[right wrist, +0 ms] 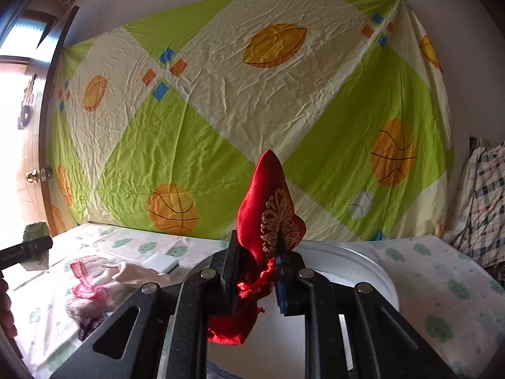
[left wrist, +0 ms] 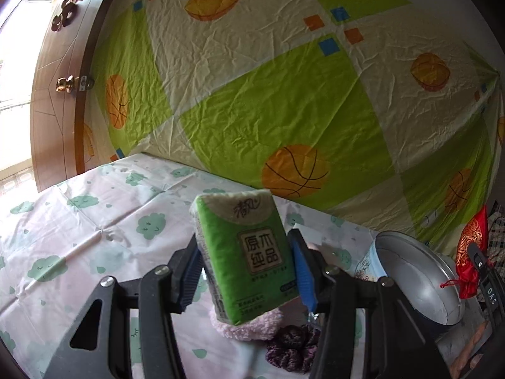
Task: Organize soft objects
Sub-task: 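Release the red pouch in the tin with the right tool while the left releases the tissues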
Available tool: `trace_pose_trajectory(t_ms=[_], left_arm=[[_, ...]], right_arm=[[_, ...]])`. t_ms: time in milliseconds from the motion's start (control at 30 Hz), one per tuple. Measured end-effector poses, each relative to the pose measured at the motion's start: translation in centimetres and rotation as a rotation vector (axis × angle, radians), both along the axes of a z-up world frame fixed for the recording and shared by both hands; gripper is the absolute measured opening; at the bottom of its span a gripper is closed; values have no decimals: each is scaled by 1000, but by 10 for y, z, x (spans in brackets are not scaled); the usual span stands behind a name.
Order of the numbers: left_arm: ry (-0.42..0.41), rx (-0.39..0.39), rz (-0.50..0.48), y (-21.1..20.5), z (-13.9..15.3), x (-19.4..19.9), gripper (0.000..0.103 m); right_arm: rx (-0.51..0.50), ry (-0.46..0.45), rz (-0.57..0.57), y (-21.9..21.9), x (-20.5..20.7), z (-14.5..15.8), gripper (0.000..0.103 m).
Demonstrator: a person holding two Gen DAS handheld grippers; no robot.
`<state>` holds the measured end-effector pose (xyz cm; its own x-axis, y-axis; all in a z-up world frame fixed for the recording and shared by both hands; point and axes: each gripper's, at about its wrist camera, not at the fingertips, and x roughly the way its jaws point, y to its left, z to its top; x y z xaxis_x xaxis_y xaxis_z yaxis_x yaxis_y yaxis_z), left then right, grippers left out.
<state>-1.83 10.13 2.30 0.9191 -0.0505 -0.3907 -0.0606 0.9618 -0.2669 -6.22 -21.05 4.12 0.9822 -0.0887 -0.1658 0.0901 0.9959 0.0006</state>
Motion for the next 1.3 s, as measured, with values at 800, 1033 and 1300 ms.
trace_pose_trajectory(t_ms=[800, 1033, 1300], left_arm=[[50, 123, -473, -244, -7, 50, 52], [104, 155, -478, -256, -24, 57, 52], [72, 218, -417, -255, -25, 53, 87]], right_arm=[[-28, 256, -154, -89, 39, -32, 20], [-31, 319, -141, -87, 48, -41, 21], [16, 181, -164, -88, 30, -32, 72]])
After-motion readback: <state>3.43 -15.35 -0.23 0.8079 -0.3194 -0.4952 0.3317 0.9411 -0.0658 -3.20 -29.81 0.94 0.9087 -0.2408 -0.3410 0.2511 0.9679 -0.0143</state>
